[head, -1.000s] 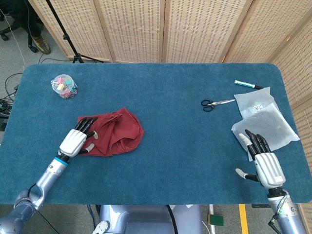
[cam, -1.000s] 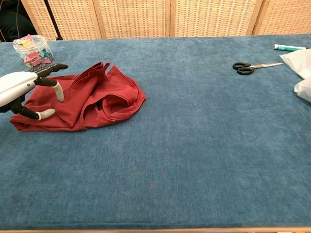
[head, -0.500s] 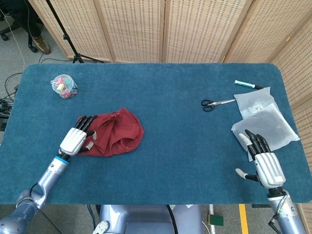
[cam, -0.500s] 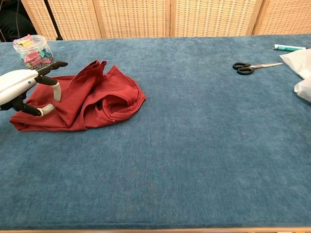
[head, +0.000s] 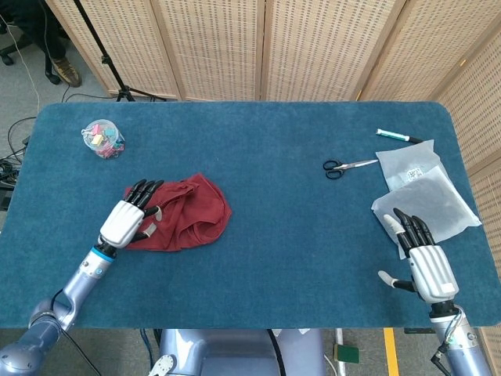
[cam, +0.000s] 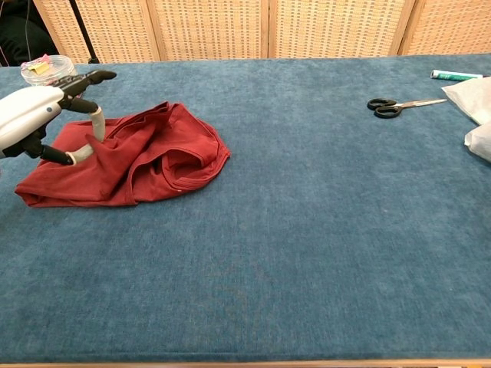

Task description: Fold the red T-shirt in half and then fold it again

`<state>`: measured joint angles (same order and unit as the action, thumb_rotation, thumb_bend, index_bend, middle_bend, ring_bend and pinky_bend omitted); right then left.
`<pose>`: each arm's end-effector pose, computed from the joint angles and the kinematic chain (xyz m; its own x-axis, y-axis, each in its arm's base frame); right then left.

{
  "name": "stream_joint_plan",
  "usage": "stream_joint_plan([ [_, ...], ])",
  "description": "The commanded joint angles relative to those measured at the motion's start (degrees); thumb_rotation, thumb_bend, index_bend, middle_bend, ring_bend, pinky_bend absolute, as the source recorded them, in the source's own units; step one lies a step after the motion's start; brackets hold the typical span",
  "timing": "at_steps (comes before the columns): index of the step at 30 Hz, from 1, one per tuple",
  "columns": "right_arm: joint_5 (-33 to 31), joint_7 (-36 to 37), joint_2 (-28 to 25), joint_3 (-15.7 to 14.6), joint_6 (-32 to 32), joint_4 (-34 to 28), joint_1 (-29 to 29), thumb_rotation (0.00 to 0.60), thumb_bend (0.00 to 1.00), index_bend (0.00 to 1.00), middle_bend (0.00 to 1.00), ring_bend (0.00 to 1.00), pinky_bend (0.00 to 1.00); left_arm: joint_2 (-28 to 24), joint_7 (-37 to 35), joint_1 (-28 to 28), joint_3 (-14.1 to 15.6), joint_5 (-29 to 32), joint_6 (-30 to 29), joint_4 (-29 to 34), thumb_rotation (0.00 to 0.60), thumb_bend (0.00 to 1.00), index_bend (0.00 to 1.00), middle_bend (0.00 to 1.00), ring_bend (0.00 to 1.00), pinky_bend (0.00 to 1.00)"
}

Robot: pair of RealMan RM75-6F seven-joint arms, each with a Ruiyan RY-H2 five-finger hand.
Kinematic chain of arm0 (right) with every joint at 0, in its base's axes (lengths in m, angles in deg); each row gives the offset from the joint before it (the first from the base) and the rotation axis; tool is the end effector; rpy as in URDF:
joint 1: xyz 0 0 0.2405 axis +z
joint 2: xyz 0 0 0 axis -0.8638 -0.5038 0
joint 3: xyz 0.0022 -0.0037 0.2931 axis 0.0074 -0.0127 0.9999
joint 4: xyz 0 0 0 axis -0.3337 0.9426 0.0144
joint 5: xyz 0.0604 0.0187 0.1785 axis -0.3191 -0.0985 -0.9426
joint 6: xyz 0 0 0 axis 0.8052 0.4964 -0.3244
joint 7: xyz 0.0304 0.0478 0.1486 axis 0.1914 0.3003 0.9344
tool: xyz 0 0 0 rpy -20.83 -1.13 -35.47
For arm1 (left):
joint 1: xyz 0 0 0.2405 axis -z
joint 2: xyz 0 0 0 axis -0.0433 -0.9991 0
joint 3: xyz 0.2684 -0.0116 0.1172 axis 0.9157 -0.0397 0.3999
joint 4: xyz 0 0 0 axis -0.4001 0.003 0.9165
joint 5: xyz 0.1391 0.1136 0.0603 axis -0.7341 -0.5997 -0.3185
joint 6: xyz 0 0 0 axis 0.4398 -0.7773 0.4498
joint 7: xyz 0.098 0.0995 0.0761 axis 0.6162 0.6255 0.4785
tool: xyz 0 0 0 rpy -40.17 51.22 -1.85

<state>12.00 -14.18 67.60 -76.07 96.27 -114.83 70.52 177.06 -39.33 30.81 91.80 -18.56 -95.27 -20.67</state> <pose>-0.2904 -0.2272 0.1638 0.1989 -0.0401 0.9792 -0.9631 -0.1931 0.1877 -0.2696 0.3610 -0.0105 0.3170 0.0019 0.9484 0.7873 -0.5581 -0.2621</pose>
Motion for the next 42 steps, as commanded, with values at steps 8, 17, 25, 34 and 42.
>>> stream_joint_plan([
  [8,0.01,0.11,-0.21,0.02,0.18,-0.25,-0.1,0.6,0.0,0.0,0.0,0.0,0.04,-0.93,9.72,4.53,2.3,-4.46,-4.71,3.37,0.6,0.43,0.7,0.0,0.0,0.0],
  [17,0.05,0.59,-0.45,0.07,0.35,-0.31,-0.17,0.6,0.0,0.0,0.0,0.0,0.04,-0.53,14.44,6.4,3.33,-5.62,-2.43,6.41,0.6,0.42,0.7,0.0,0.0,0.0],
  [25,0.05,0.77,-0.57,0.02,0.24,-0.39,-0.18,0.6,0.0,0.0,0.0,0.0,0.04,0.3,15.6,6.65,3.95,-6.05,-1.2,7.08,0.6,0.33,0.54,0.0,0.0,0.0],
  [34,-0.07,0.95,-0.64,0.05,0.21,-0.34,-0.21,0.6,0.0,0.0,0.0,0.0,0.04,1.32,11.23,6.68,2.74,-5.41,-4.01,8.34,0.6,0.06,0.02,0.0,0.0,0.0],
  [42,-0.01,1.07,-0.73,0.05,0.29,-0.35,-0.24,0.6,0.0,0.0,0.0,0.0,0.04,0.4,6.11,6.19,-0.75,-2.27,-6.03,13.34,0.6,0.0,0.0,0.0,0.0,0.0],
])
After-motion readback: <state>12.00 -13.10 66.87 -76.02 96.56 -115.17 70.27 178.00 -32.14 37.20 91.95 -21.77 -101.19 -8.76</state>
